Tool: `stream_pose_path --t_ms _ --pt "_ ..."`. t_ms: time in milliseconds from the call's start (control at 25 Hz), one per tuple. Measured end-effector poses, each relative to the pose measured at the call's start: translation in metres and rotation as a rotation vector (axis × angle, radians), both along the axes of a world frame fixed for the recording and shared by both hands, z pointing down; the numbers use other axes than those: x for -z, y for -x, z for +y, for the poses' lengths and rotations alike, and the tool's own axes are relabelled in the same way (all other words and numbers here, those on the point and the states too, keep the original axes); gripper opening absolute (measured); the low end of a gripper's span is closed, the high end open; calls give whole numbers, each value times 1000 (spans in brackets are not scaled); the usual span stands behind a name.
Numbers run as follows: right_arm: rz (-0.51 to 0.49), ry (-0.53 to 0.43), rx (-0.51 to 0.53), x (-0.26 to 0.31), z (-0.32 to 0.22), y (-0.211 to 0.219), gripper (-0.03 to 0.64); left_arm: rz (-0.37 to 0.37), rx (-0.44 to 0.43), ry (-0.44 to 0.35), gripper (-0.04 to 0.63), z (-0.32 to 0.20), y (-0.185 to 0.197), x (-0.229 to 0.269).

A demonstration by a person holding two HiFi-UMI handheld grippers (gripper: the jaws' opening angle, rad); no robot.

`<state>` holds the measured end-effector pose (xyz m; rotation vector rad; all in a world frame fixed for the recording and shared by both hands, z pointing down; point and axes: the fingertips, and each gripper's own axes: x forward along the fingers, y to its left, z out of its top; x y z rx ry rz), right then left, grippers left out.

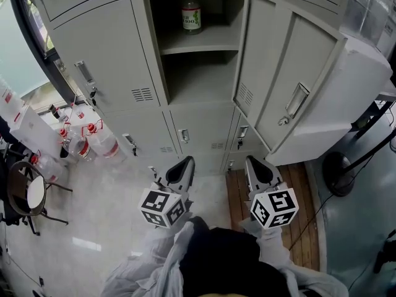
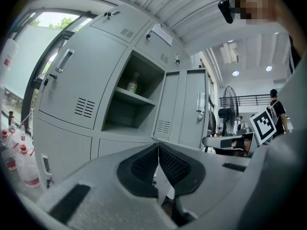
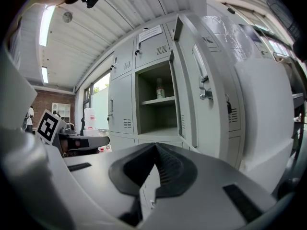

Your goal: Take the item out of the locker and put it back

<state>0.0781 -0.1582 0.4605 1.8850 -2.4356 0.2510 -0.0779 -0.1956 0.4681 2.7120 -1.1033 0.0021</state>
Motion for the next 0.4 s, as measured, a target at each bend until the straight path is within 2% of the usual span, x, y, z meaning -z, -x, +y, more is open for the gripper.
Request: stream_pose_path --t_ms 400 --pt "6 -17 -1 3 1 3 -2 1 -10 -4 8 2 0 -1"
